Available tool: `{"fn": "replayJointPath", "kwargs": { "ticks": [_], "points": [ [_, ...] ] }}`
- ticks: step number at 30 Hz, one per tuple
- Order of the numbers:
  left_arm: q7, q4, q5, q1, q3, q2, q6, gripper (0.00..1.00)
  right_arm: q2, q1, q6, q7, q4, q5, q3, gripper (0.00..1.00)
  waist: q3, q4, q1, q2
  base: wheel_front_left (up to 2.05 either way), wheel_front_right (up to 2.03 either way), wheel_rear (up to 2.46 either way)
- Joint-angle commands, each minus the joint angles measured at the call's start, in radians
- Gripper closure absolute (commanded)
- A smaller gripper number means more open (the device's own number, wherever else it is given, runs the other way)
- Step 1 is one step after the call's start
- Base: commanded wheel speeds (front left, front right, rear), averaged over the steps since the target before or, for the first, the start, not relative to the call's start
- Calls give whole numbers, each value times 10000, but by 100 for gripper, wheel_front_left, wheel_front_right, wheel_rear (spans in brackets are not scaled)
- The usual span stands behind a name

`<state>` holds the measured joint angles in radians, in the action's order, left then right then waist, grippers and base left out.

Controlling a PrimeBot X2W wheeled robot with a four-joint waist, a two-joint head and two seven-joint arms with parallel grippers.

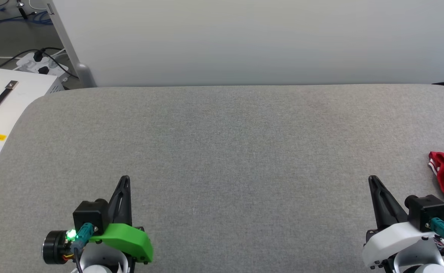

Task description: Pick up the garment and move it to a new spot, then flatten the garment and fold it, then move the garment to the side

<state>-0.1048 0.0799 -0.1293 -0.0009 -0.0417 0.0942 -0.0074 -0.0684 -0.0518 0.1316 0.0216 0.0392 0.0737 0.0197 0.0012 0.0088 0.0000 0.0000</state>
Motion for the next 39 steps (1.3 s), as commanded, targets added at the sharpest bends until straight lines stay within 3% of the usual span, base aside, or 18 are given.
{"fn": "replayJointPath", "kwargs": {
  "ticks": [1,39],
  "points": [
    [51,-95,158,6,55,-66,43,100,38,206,-6,-32,-45,-116,-33,100,0,-2,0,0,0,0,0],
    [816,-635,1029,8,333,-353,67,100,148,445,-9,-173,-311,-593,-158,100,-10,-68,0,0,0,0,0]
  ]
}}
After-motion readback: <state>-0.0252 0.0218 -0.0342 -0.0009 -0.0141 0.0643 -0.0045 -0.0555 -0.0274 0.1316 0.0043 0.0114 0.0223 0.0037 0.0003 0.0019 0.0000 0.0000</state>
